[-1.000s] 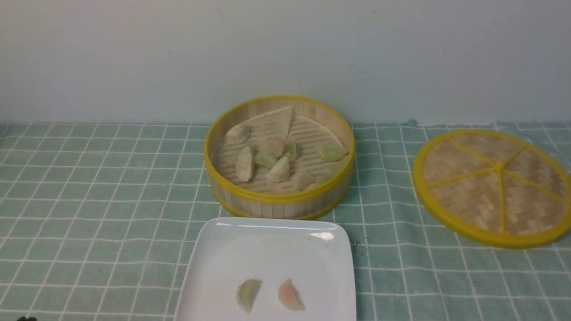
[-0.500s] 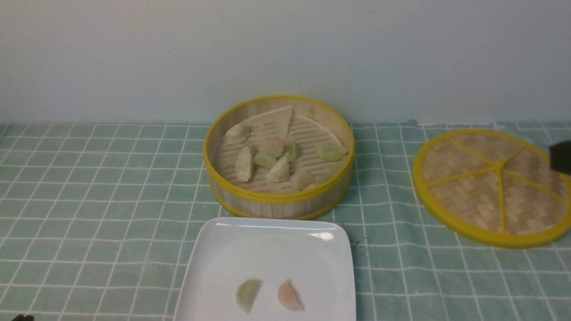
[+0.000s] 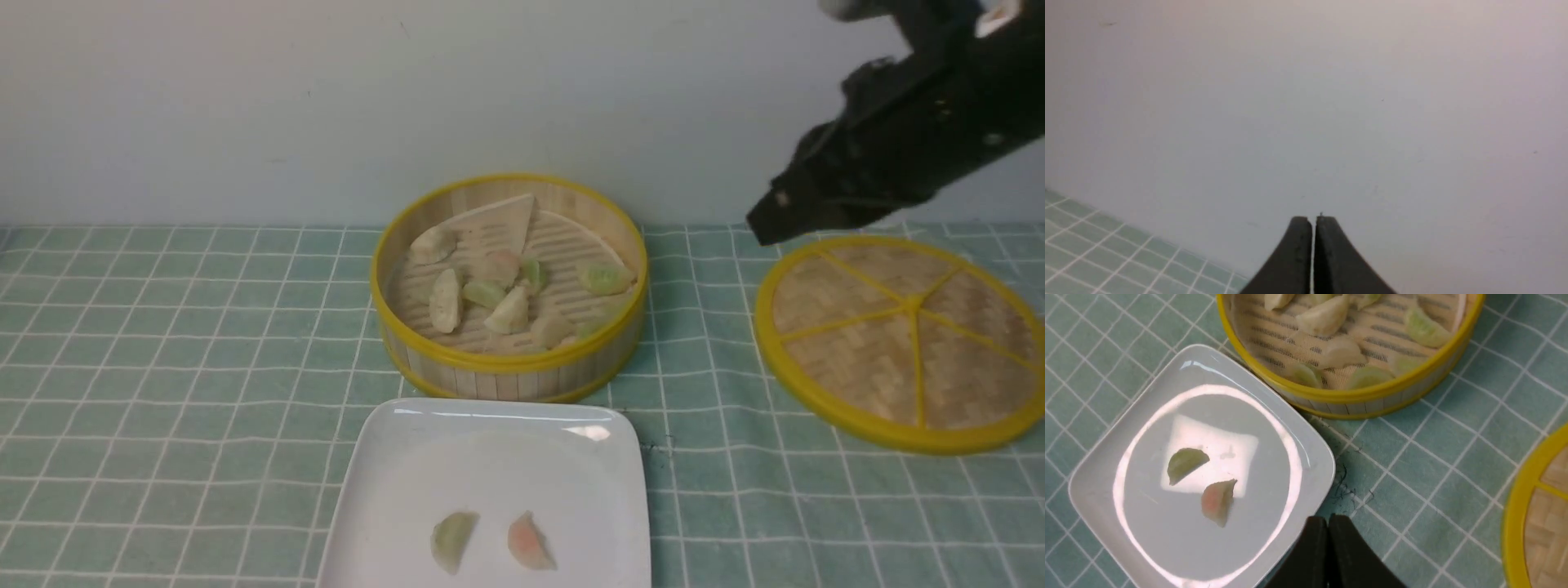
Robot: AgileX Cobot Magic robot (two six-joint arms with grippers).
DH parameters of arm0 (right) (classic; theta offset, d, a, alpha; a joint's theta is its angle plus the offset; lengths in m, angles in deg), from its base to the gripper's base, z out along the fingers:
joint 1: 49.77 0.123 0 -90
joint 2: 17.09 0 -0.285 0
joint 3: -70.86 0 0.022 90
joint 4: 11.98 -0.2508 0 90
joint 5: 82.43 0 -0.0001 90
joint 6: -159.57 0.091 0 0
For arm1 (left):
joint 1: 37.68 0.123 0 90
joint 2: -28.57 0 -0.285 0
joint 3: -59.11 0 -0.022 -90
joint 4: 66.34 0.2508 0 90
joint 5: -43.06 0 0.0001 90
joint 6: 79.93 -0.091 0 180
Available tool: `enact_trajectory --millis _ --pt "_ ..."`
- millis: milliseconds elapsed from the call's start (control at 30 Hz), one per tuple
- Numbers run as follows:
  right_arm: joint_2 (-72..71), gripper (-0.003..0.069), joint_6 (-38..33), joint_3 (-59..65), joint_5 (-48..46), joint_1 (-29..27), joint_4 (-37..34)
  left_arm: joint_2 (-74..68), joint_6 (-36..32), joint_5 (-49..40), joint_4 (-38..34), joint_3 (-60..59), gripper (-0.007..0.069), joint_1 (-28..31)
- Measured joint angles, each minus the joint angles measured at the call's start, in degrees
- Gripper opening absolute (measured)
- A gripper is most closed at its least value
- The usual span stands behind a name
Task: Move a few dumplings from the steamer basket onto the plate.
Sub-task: Use the right arm to grab a dumpling from inside the steamer
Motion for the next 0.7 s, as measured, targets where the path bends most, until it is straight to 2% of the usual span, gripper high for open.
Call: enact_trajectory --millis 33,67,167,233,367,400,433,500,600,700 --pt "2.8 -0.0006 0.3 -2.5 -0.3 1.2 1.0 -1.5 -0.1 -5.4 0.1 3.7 -0.0006 0.0" --pt "3.3 -0.0004 0.4 -3.0 -0.3 1.7 1.3 -1.8 -0.1 -6.7 0.1 4.4 -0.0006 0.0" --pt "10.5 0.0022 0.5 -9.7 -0.5 4.8 5.5 -10.8 -2.2 -26.7 1.7 15.9 -0.0006 0.0" --pt "16.1 0.0071 0.7 -14.8 -0.6 6.7 8.9 -20.2 -4.4 -42.9 2.5 24.0 -0.0006 0.0" --pt "24.6 0.0175 0.8 -22.3 -1.0 8.1 11.5 -33.0 -8.4 -59.6 3.1 32.8 -0.0006 0.0" --pt "27.4 0.0220 0.8 -24.3 -1.0 8.4 11.8 -35.7 -9.8 -62.7 3.2 34.1 -0.0006 0.0" --pt "27.4 0.0227 0.8 -24.6 -1.0 8.4 11.8 -36.1 -9.8 -62.7 3.2 34.1 -0.0006 0.0" --pt "33.9 0.0331 0.8 -29.6 -0.3 8.8 13.4 -40.7 -13.1 -65.6 3.2 35.4 -0.0006 0.0" --pt "39.0 0.0412 0.8 -34.2 1.1 8.8 15.8 -42.3 -14.8 -66.5 3.2 35.5 -0.0006 0.0" --pt "42.7 0.0448 0.8 -37.1 2.5 8.8 17.9 -42.4 -15.2 -66.5 3.2 35.5 -0.0006 0.0"
